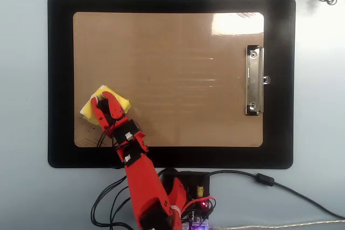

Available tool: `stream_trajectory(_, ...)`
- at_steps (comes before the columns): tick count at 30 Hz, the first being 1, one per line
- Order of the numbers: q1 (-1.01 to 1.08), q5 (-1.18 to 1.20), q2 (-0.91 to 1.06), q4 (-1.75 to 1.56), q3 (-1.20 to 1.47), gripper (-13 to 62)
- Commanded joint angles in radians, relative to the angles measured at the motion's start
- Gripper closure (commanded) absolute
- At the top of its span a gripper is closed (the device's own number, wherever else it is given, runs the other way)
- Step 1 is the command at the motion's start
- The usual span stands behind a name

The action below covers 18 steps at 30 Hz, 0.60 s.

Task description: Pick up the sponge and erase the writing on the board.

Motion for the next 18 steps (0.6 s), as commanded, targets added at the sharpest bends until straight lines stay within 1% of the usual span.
stream_trajectory(1,-0.025,-0.043,0.041,-0.017,-0.015,57.4)
stream_trajectory(12,-0.241,-0.041,0.034,0.044,-0.011,57.4)
stream_trajectory(18,-0.247,-0.034,0.029,0.046,0.020,57.4)
